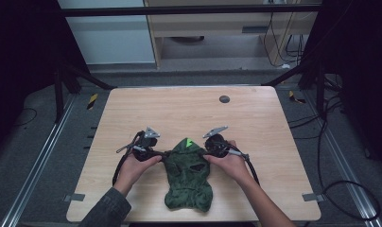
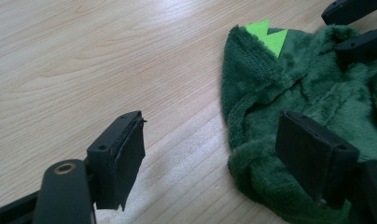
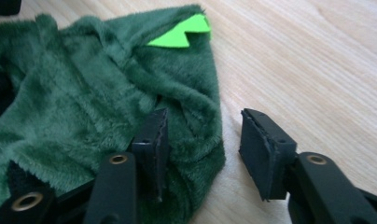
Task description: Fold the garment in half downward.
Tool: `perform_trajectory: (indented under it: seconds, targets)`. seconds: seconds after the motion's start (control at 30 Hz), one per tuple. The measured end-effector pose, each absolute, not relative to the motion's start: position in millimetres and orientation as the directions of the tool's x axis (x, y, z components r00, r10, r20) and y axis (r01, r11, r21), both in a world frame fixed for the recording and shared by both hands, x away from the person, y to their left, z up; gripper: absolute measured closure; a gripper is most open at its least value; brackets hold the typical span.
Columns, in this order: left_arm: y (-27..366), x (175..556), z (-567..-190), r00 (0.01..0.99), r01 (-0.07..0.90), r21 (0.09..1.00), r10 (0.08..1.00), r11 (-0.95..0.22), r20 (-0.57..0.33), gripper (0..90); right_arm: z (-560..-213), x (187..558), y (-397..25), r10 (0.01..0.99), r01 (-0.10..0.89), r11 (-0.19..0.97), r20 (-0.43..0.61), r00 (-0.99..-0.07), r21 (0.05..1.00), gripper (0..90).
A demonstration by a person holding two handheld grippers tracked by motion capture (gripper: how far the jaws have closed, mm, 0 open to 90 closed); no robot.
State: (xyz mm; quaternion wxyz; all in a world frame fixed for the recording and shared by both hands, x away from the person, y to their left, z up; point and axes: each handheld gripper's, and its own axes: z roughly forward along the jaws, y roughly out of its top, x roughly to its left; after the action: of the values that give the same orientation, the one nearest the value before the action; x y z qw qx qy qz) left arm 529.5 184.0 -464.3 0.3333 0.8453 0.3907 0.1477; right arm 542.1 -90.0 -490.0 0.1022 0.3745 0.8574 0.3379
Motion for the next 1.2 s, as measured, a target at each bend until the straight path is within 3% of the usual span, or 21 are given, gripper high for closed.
perform_trajectory:
  seconds: [0.43,1.2]
  targets:
    - [180.2,537.1,-467.9,0.662,0.565,0.67,0.749,-0.482,-0.02,37.2,-490.4,536.1,-83.9,0.677,0.54,0.541,0.047,-0.735,0.645,78.2]
    - [169.5,544.6,-484.8,0.685,0.578,0.626,0.729,-0.524,-0.022,42.4,-491.9,534.4,-84.7,0.683,0.542,0.524,0.057,-0.728,0.657,79.3]
